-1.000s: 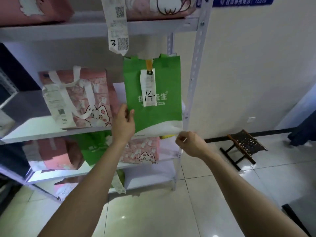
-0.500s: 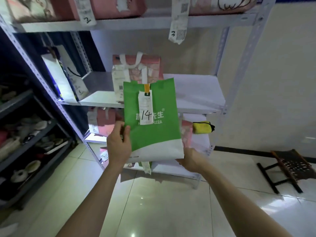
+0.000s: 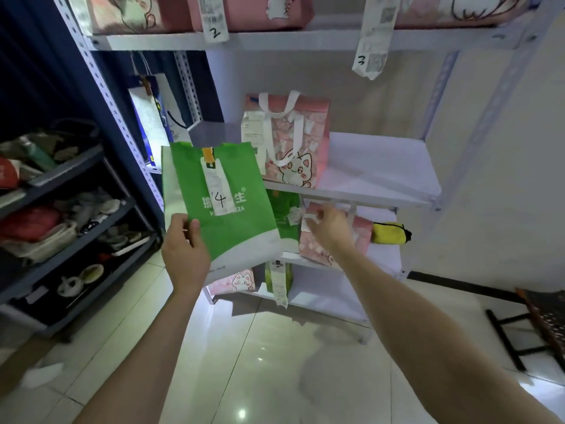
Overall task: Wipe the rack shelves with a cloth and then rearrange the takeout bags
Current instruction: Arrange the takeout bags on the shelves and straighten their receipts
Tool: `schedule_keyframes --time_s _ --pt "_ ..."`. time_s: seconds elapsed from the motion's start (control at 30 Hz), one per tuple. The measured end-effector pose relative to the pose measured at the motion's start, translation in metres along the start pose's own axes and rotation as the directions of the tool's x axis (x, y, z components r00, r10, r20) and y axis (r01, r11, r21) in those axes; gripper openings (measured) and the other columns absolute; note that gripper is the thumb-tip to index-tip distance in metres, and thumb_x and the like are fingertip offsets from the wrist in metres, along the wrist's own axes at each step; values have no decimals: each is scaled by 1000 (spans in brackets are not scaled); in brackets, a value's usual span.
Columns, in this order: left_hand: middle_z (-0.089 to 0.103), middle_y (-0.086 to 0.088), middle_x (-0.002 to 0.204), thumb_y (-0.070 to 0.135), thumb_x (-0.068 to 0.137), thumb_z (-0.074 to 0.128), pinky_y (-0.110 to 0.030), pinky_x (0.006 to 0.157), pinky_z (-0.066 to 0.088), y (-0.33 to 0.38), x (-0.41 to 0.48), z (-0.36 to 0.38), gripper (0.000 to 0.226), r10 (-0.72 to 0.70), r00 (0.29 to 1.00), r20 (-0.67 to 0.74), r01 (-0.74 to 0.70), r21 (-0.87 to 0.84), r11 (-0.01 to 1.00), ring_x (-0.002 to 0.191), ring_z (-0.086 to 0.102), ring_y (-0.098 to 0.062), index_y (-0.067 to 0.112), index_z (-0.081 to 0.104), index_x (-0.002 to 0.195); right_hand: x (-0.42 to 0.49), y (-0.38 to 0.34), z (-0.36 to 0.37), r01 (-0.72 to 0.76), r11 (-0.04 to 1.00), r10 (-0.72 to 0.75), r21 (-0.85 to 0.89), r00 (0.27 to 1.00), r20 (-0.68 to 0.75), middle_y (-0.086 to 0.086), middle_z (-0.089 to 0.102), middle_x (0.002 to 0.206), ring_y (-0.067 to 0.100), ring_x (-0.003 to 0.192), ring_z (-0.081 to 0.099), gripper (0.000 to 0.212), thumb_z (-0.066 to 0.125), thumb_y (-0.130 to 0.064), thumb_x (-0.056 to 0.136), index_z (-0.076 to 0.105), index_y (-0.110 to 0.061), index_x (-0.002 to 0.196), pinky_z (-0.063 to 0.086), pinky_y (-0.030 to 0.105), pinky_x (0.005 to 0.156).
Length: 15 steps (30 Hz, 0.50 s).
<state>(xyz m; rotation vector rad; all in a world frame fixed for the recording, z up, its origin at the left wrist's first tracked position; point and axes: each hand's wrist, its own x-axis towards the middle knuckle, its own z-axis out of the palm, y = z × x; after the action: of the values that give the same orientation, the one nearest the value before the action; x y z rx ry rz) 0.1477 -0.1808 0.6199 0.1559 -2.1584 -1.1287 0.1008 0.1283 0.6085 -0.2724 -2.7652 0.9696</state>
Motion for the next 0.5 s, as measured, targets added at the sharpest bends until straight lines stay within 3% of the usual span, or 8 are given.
schedule_keyframes --time_s 0.07,0.13,0.23,0.37,0.5 --pt "62 -6 85 22 112 55 -43 68 43 2 14 7 13 1 1000 -16 -1 8 1000 76 56 -31 16 52 100 35 -9 -4 -22 999 24 30 997 -76 1 68 115 19 98 68 42 67 -43 100 57 -16 132 45 24 75" --pt "61 -2 85 24 111 55 -37 67 39 6 27 16 14 4 1000 -31 -3 18 1000 76 54 -23 22 50 99 69 -17 -7 -45 996 53 82 994 -94 3 60 126 22 107 65 61 73 -50 94 50 -14 138 58 34 84" --pt "59 2 82 26 111 55 -33 61 33 12 43 30 17 28 998 -53 -27 20 999 72 48 -12 27 47 96 117 -22 -10 -60 998 61 18 994 -96 5 56 129 24 118 57 76 75 -61 88 50 -11 139 56 44 99" --pt "56 6 80 25 110 55 -10 64 38 20 53 46 17 73 996 -55 -71 36 997 70 47 -6 28 46 95 147 -24 -5 20 999 -22 -34 997 -80 13 62 124 32 118 57 45 64 -42 102 60 -7 130 52 44 99" --pt "54 10 79 23 110 56 -10 62 37 31 58 60 20 94 994 -56 -94 -4 996 68 46 -5 33 45 96 141 -3 -16 24 1000 -25 -5 991 -130 15 63 115 35 106 61 31 49 -28 110 65 -3 119 52 43 88"
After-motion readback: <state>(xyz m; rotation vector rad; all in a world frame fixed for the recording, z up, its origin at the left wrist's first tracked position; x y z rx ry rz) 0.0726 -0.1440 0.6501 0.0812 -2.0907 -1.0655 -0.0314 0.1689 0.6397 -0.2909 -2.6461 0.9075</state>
